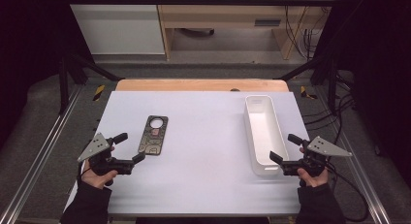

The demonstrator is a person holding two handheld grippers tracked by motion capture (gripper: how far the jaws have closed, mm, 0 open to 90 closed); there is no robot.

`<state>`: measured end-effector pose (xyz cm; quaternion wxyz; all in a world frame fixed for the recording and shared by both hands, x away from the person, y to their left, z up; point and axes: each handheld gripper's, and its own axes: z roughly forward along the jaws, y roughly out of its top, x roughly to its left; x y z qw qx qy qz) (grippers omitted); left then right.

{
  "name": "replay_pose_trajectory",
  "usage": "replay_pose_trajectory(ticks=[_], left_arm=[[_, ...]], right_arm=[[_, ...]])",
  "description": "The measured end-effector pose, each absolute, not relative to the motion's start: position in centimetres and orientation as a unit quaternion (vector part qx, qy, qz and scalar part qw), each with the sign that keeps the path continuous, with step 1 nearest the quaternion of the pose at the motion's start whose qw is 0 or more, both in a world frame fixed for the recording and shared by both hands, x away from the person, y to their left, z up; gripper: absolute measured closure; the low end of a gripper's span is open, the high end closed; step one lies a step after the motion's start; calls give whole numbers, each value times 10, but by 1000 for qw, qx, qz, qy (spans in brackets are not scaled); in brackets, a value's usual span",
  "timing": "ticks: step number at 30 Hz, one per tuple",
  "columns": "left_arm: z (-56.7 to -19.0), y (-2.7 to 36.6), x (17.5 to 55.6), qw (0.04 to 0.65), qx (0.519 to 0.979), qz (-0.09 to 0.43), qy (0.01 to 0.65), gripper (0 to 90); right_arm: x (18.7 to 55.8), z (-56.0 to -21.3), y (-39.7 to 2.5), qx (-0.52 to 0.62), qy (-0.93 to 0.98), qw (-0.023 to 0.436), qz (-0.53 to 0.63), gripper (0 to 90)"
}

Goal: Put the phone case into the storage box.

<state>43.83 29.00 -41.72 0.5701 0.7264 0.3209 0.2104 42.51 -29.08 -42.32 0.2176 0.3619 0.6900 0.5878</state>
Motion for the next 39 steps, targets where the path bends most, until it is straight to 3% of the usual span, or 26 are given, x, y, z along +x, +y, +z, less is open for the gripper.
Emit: replay_pose_trajectory(ticks=[39], left_arm=[[-390,265,461,532,737,225,351,1]], right_arm=[[424,-423,-290,357,697,225,579,4]])
